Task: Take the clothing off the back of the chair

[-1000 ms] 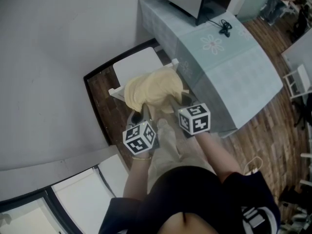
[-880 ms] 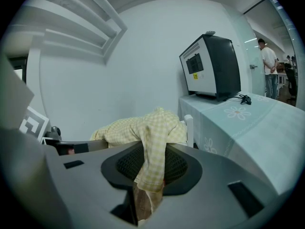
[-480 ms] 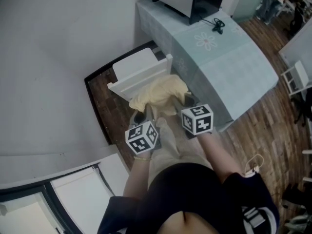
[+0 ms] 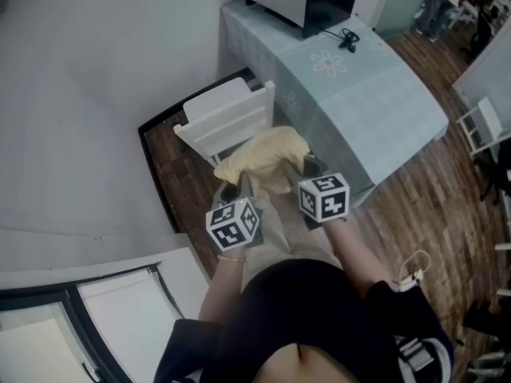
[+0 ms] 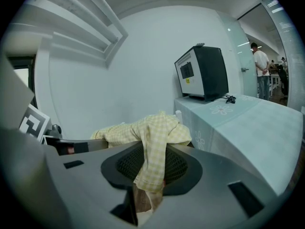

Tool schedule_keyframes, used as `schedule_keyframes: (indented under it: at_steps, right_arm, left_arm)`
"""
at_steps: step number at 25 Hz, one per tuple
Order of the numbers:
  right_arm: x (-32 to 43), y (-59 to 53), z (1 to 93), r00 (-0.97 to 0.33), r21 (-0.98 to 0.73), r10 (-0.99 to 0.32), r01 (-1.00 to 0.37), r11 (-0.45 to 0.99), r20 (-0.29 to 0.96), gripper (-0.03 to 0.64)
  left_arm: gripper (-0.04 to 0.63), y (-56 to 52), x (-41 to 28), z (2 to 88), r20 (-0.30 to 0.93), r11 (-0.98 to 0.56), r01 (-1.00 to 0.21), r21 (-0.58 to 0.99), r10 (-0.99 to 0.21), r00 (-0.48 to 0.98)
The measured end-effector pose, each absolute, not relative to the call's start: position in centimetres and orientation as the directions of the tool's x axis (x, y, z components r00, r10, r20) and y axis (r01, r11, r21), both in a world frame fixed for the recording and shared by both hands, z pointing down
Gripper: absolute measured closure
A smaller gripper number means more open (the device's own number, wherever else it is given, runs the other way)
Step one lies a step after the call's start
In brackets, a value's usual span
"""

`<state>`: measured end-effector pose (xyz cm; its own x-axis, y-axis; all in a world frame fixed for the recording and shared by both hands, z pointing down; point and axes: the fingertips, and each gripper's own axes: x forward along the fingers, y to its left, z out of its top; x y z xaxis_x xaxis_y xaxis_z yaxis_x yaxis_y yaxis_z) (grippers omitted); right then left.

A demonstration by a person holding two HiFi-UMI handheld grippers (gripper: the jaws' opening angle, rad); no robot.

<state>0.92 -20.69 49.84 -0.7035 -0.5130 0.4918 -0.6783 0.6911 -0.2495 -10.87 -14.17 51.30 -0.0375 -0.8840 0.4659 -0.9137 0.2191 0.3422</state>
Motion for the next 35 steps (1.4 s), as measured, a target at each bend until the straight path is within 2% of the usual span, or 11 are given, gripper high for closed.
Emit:
schedule_keyframes:
  at_steps: [15, 35]
  right_arm:
    - [4.9, -16.0, 50.3, -0.689, -0.246, -0.523, -0.694, 0.677, 0.502, 0.512]
    - [5.2, -14.2, 48.9, -0.68, -0.198, -0.553, -0.699, 0.687, 0.482, 0.515]
  left_arm:
    - [0.538, -10.2, -7.3, 51.6, 0.485, 0.163, -0.93, 0.33, -0.874, 0.019]
    - [0.538, -8.2, -6.8, 50.9, 0.465, 0.152, -0.926, 0.345, -0.885, 0.028]
